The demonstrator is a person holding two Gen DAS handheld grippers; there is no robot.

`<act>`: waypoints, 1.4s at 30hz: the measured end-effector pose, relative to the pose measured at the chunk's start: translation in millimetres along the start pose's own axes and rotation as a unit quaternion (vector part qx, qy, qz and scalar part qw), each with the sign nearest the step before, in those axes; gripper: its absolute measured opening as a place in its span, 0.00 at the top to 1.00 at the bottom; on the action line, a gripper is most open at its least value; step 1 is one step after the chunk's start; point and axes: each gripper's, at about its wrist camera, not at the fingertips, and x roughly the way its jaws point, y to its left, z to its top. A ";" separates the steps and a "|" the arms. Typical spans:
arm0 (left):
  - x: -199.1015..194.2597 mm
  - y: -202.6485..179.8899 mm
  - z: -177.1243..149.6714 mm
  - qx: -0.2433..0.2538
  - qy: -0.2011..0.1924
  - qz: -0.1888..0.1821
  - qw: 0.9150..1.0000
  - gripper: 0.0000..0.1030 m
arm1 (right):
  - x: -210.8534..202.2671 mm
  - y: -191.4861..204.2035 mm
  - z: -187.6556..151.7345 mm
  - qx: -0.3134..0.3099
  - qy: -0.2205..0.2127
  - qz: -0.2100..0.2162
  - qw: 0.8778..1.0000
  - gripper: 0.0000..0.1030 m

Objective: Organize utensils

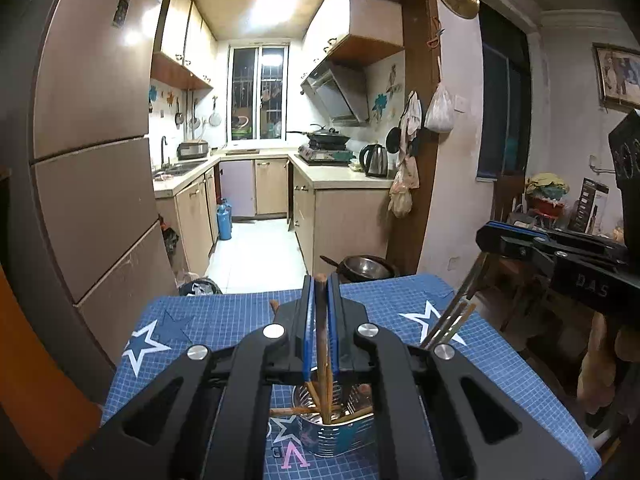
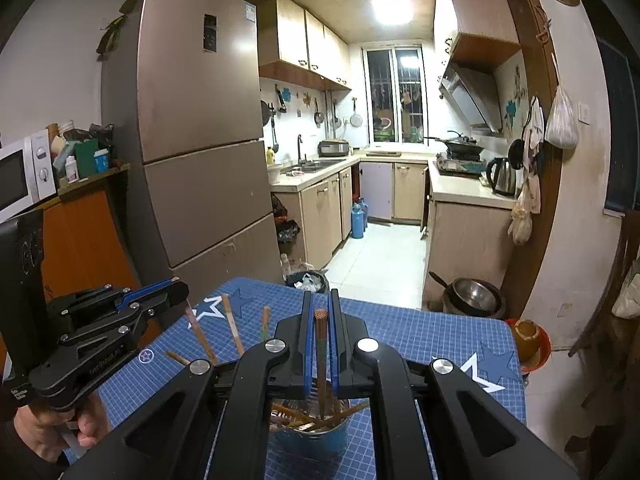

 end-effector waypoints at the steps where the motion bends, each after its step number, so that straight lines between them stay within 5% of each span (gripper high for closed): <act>1: 2.6 1.6 -2.0 -0.002 0.003 0.000 1.000 0.95 | 2.4 -1.3 -2.3 0.001 0.002 -0.001 1.000 0.93; 11: 6.6 5.2 -8.2 -0.009 0.003 -0.005 1.000 0.94 | 9.9 0.7 -9.1 -0.006 0.009 0.006 1.000 0.92; 13: 6.7 6.7 -9.4 -0.011 0.003 -0.004 1.000 0.78 | 8.5 -0.1 -8.8 -0.004 0.006 0.006 1.000 0.92; 14: 4.9 7.5 -9.6 -0.012 -0.001 0.001 1.000 0.56 | 8.0 -1.8 -8.5 -0.003 0.005 0.005 1.000 0.91; 15: 2.1 8.1 -9.7 -0.012 -0.008 0.007 1.000 0.43 | 6.4 -2.2 -8.9 -0.003 0.004 0.003 1.000 0.90; 21: -13.8 7.8 -13.2 -0.017 -0.018 0.014 1.000 0.43 | -17.7 5.0 -11.2 -0.012 -0.019 -0.007 1.000 0.80; 24: -39.7 2.9 -23.7 -0.013 -0.033 0.022 0.999 0.42 | -56.2 18.8 -22.9 -0.018 -0.059 -0.017 0.998 0.66; 28: -86.0 -7.0 -51.9 -0.004 -0.059 0.037 0.998 0.34 | -114.3 44.0 -58.8 -0.032 -0.110 -0.036 0.993 0.34; 35: -174.9 -20.4 -127.4 0.000 -0.084 0.059 0.995 0.28 | -202.5 85.9 -158.9 -0.043 -0.156 -0.083 0.983 0.12; 42: -235.0 -35.0 -186.9 -0.009 -0.085 0.056 0.995 0.19 | -252.5 110.2 -230.8 -0.026 -0.155 -0.109 0.981 0.05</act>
